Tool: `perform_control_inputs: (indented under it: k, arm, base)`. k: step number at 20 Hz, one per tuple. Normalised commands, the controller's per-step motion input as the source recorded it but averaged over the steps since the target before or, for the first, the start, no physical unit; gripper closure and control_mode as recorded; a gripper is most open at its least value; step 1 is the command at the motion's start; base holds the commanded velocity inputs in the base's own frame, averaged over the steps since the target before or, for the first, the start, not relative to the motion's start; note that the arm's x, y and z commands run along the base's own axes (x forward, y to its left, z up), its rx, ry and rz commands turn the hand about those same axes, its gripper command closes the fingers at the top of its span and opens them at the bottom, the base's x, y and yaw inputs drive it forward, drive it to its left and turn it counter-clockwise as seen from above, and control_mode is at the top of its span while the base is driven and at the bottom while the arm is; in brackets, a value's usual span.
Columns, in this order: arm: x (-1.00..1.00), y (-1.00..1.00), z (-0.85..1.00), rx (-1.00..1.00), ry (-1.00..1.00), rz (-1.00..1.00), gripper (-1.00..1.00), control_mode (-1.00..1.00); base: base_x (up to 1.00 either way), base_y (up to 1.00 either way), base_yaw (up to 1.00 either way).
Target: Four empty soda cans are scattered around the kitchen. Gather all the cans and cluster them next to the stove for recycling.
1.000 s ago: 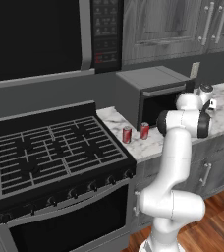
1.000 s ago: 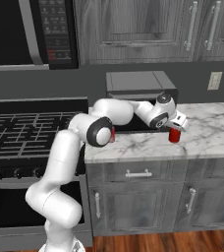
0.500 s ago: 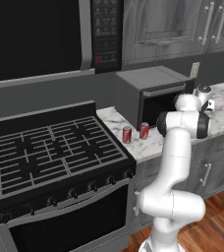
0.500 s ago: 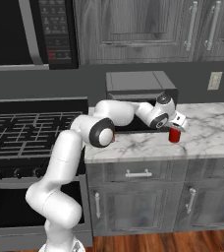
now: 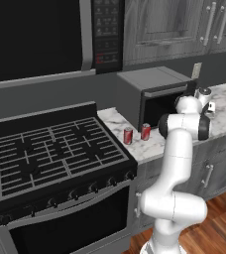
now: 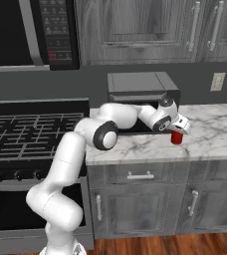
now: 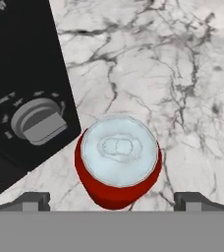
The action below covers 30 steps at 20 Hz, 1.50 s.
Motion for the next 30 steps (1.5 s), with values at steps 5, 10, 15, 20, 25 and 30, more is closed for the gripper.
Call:
perform_control_inputs:
  k: [5,10,15,20,25,30]
  arm:
    - [0.1,-0.07,-0.02,0.0,0.0,0.0,-1.0,-1.0]
    - [0.07,-0.08,-0.02,0.0,0.0,0.0,-1.0,-1.0]
    - [0.07,-0.06,-0.06,0.0,0.0,0.0,-1.0,-1.0]
    - [0.07,-0.02,-0.09,0.0,0.0,0.0,-1.0,-1.0]
    - [0.07,-0.02,-0.09,0.0,0.0,0.0,-1.0,-1.0]
    - [0.01,-0.02,-0.05,0.0,0.0,0.0,-1.0,-1.0]
  base:
    - [0.0,0.0,0.0]
    - [0.0,0.0,0.0]
    - [0.0,0.0,0.0]
    - [0.0,0.0,0.0]
    - [0.0,0.0,0.0]
    - [0.0,0.0,0.0]
